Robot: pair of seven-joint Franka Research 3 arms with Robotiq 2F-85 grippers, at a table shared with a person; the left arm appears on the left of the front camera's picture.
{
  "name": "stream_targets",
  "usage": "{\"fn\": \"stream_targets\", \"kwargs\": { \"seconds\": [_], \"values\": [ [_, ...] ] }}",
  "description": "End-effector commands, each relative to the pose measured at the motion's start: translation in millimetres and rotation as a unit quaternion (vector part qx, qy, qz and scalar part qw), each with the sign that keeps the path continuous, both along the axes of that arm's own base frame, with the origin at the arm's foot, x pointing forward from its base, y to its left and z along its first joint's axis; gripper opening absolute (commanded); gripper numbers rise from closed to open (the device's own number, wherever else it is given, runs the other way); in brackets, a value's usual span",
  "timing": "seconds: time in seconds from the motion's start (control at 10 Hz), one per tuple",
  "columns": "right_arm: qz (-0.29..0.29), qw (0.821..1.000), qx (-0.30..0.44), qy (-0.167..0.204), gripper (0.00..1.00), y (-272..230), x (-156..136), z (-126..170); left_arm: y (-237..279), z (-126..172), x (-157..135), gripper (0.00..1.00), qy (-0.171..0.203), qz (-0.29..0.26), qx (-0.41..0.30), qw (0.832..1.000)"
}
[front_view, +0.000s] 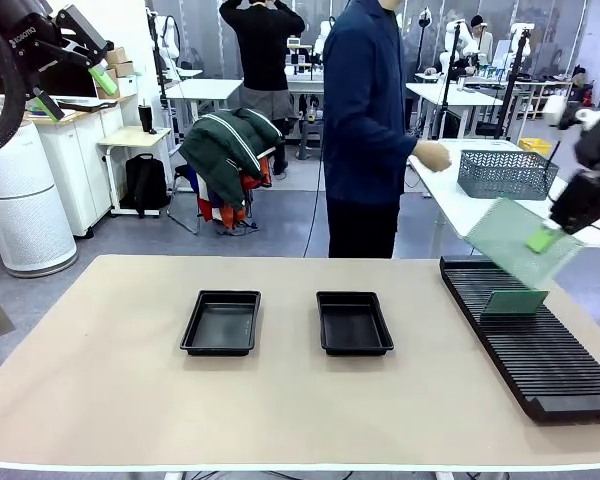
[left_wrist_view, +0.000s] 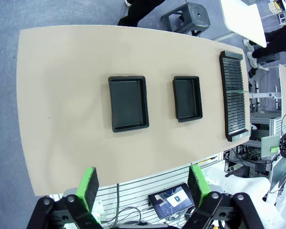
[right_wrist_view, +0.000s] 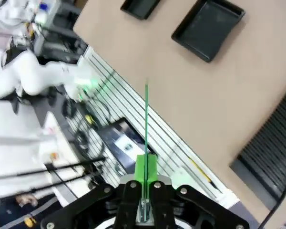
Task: Inspect and transfer BCBs to ESD trays.
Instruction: Pick up the Blank PCB from the PCB Rack and place it in the left ESD tray.
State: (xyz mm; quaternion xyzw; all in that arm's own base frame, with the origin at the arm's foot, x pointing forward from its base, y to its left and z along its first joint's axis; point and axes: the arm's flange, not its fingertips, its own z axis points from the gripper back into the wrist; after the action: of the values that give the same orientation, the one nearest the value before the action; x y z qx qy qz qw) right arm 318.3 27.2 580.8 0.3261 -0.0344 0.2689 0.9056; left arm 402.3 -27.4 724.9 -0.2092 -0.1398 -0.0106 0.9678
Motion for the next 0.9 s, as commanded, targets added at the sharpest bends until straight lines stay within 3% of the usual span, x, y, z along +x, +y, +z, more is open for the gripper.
{"fn": "stream_targets", "kwargs": {
  "seconds": [0.0,0.3,0.8],
  "values": [
    [-0.061,0.997,0.031,0.027,0.02,40,16,-21,1,-2,-2,1.0,-0.002,0.002,-0.001,1.0],
    [-0.165,0.983,0.072,0.044,0.02,113,26,-59,1,-2,-2,1.0,-0.002,0.002,-0.001,1.0],
    [-0.234,0.961,0.133,0.065,0.02,250,32,-127,1,-2,-2,1.0,-0.002,0.002,-0.001,1.0]
  ]
}}
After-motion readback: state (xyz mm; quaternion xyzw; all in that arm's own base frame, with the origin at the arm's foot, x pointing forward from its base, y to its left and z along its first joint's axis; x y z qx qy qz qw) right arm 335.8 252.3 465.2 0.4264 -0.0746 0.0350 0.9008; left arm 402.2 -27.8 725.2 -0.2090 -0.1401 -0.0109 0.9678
